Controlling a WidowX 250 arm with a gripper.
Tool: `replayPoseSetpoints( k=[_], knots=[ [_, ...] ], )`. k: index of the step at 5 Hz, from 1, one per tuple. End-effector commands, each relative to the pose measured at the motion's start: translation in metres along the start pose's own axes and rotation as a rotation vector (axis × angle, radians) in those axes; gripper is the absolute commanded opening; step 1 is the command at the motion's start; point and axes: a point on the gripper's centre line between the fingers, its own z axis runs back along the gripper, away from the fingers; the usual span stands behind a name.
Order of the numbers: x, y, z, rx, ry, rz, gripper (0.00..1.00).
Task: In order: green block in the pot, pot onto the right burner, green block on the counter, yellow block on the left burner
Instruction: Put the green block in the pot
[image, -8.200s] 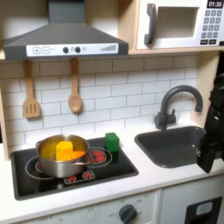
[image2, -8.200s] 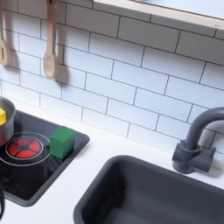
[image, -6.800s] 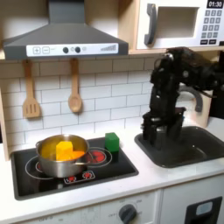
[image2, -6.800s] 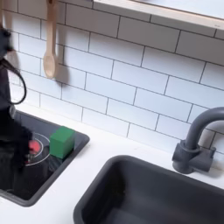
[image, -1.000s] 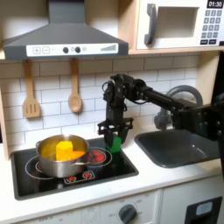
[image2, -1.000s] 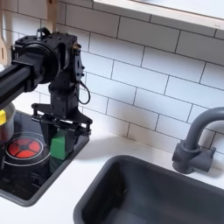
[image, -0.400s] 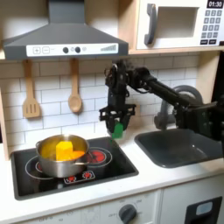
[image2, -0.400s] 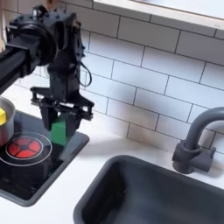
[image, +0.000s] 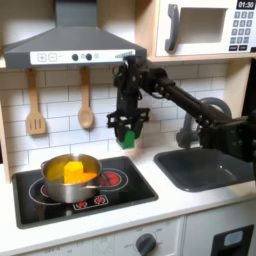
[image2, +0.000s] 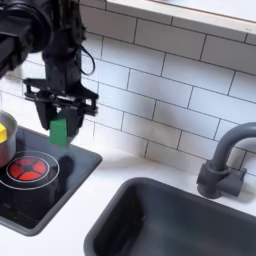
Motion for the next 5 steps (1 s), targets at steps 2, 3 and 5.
replayPoseSetpoints(
  k=[2, 3, 5],
  knots=[
    [-0.004, 0.036, 0.042, 0.051, -0.066, 0.085, 0.00],
    [-0.005, 0.047, 0.049, 0.068, -0.088, 0.123, 0.00],
    [-0.003, 0.072, 0.047, 0.129, -0.108, 0.185, 0.00]
  ],
)
